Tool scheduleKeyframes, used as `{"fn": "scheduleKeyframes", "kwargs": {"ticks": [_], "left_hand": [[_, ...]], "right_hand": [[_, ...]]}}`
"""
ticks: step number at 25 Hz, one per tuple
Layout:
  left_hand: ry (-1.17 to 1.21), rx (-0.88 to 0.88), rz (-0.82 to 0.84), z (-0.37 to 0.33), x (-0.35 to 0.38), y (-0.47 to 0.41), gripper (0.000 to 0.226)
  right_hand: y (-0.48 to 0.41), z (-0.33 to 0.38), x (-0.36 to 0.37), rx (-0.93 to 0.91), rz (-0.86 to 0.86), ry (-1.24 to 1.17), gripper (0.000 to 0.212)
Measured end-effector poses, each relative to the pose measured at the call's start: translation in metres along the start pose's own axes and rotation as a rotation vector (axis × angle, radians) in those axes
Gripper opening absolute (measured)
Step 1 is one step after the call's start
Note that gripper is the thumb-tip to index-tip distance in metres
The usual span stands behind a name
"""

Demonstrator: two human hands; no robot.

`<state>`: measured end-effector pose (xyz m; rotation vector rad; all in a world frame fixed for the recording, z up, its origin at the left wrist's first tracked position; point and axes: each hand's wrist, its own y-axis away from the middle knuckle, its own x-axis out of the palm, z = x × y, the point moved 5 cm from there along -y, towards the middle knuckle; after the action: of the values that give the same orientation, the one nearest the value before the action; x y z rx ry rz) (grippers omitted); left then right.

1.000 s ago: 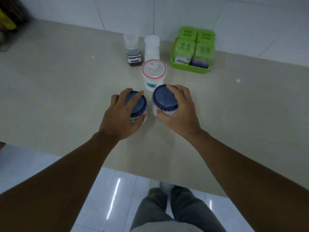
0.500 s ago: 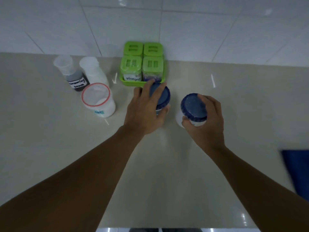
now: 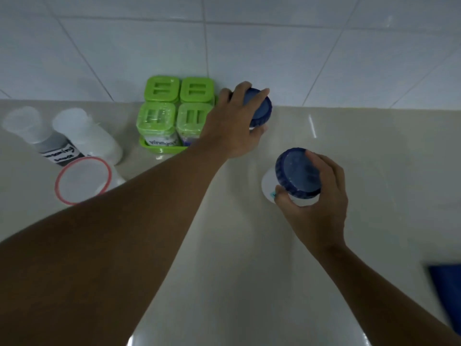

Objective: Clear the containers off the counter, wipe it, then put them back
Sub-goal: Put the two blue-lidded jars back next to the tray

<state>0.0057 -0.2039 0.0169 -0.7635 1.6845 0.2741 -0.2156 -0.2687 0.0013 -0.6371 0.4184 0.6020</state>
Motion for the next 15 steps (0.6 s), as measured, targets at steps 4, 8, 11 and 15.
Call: {"fn": "scheduleKeyframes", "kwargs": {"ticks": [4, 8, 11, 15], "left_hand": [[0.027, -0.078, 0.069, 0.009, 0.016, -0.029, 0.078], [0.045, -0.063, 0.072, 0.009, 0.017, -0.046, 0.086], [-0.127, -0.044, 0.063, 0.009, 0.009, -0.046, 0.103], [-0.187, 0.013, -0.034, 0.005, 0.006, -0.035, 0.082]], "right_hand": [[-0.009, -0.005, 0.008, 0.053, -0.046, -0.063, 0.079], [-0.012, -0.010, 0.018, 0.036, -0.032, -0.070, 0.080], [-0.019, -0.014, 0.021, 0.049, -0.041, -0.085, 0.079], [-0.027, -0.012, 0.028, 0.052, -0.059, -0.138, 0.076]]}}
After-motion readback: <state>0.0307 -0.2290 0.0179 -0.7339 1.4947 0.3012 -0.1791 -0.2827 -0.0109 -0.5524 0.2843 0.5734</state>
